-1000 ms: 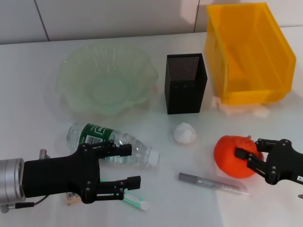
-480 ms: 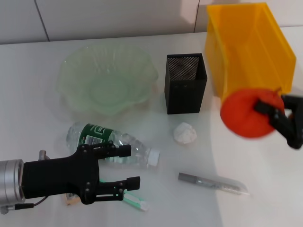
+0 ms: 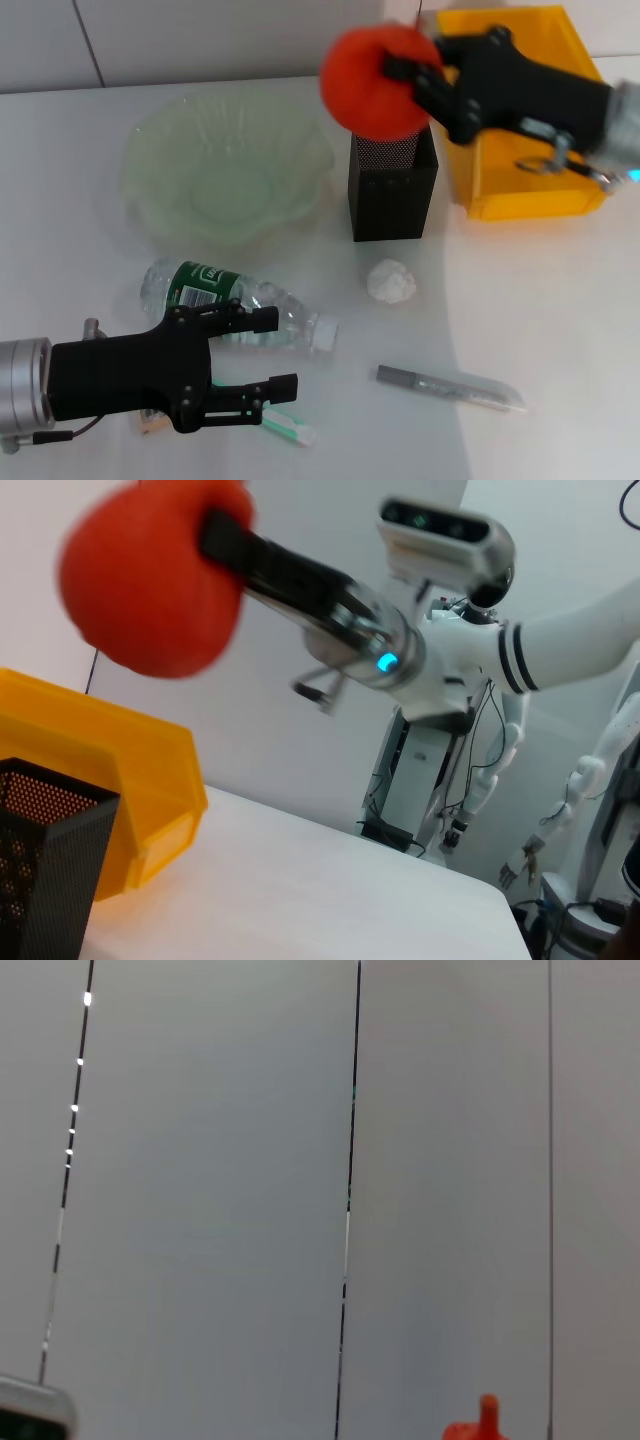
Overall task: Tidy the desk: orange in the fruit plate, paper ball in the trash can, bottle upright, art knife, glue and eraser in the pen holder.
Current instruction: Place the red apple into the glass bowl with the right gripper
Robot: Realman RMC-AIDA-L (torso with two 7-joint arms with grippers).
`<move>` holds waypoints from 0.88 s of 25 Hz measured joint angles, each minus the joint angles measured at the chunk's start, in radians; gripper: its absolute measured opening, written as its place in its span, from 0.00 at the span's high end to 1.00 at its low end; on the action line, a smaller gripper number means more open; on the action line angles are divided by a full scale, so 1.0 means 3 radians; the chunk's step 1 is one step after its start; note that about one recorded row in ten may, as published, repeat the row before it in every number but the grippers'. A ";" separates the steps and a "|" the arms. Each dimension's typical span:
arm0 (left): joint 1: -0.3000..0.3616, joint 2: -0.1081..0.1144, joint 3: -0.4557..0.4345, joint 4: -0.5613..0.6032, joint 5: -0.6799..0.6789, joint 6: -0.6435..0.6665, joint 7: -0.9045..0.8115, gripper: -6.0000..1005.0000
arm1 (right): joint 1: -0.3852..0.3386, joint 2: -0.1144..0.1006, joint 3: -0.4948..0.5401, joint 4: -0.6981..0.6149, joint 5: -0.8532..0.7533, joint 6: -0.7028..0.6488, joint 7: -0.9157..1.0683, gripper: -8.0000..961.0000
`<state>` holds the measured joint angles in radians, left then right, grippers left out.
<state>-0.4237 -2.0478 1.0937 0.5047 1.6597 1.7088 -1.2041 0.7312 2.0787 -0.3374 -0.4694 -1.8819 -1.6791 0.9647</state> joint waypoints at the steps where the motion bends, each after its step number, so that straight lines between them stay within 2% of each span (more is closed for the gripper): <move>1: 0.0000 -0.0001 0.0000 0.0000 0.0000 0.0000 0.0000 0.21 | 0.0000 0.0000 0.0000 0.0000 0.0000 0.0000 0.0000 0.92; 4: -0.0010 -0.0004 0.0000 0.0000 0.0000 0.0000 0.0000 0.21 | 0.0319 0.0000 -0.0079 0.0079 0.0003 0.0452 -0.0007 0.94; 5: -0.0025 -0.0006 0.0000 0.0000 0.0000 0.0000 0.0000 0.21 | 0.0521 0.0000 -0.0188 0.0132 0.0003 0.0791 -0.0018 0.94; 6: -0.0029 -0.0006 0.0000 0.0000 0.0000 0.0000 0.0000 0.21 | 0.0521 0.0000 -0.0188 0.0132 0.0003 0.0791 -0.0018 0.94; 9: -0.0040 -0.0005 0.0000 0.0000 0.0000 0.0000 0.0000 0.21 | 0.0771 0.0005 -0.0439 0.0203 0.0005 0.1265 -0.0007 0.95; 10: -0.0048 -0.0007 0.0000 0.0000 0.0000 0.0001 0.0000 0.21 | 0.0904 0.0014 -0.0652 0.0280 0.0005 0.1560 0.0009 0.95; 11: -0.0048 -0.0007 0.0000 0.0000 0.0000 0.0001 0.0000 0.21 | 0.0904 0.0014 -0.0652 0.0280 0.0005 0.1560 0.0009 0.95; 16: -0.0050 -0.0022 0.0000 0.0003 0.0000 0.0015 0.0000 0.21 | 0.1147 0.0032 -0.1224 0.0462 0.0005 0.2272 0.0094 0.95; 20: -0.0050 -0.0027 0.0002 0.0005 0.0000 0.0023 0.0000 0.21 | 0.1303 0.0042 -0.1521 0.0607 0.0005 0.2595 0.0097 0.94; 22: -0.0050 -0.0029 0.0010 0.0005 0.0000 0.0025 0.0000 0.21 | 0.1326 0.0043 -0.1548 0.0623 0.0005 0.2627 0.0093 0.93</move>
<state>-0.4387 -2.0566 1.0966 0.5063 1.6597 1.7162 -1.2041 1.1289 2.0917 -0.8018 -0.2825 -1.8803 -0.8910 0.9925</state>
